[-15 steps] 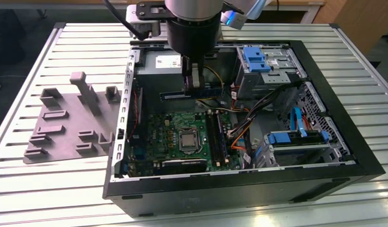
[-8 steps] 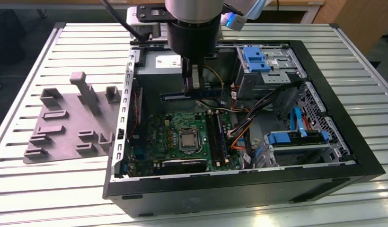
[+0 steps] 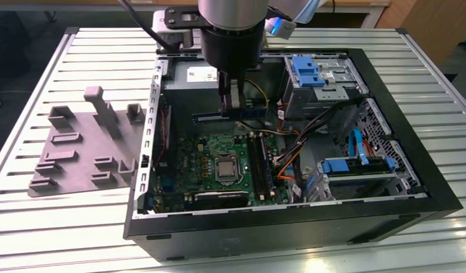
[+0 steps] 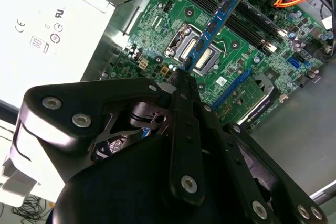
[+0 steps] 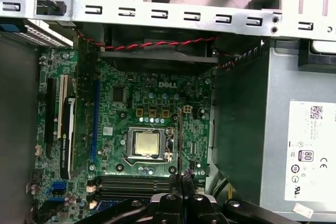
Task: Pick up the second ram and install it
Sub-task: 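Pick up the second ram and move it above second insertion slot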
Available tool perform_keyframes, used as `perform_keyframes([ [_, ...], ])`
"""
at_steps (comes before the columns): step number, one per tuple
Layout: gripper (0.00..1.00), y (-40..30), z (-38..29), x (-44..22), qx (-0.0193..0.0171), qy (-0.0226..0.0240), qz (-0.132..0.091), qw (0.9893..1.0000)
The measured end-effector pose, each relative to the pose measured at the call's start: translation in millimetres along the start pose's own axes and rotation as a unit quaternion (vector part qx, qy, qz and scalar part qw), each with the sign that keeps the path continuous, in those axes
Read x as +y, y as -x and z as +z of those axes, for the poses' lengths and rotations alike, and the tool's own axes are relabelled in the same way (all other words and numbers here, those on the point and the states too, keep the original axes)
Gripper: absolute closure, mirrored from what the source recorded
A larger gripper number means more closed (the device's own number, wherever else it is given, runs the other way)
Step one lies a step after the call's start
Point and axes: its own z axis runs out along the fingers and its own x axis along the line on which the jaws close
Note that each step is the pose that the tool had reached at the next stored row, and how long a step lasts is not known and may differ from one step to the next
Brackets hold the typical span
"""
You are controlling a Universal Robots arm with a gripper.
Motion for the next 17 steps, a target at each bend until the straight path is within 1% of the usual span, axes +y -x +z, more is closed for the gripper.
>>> perform_keyframes([
  [17,0.88,-0.3,6.1,-0.1,0.0000,0.0000,0.000,1.0000],
])
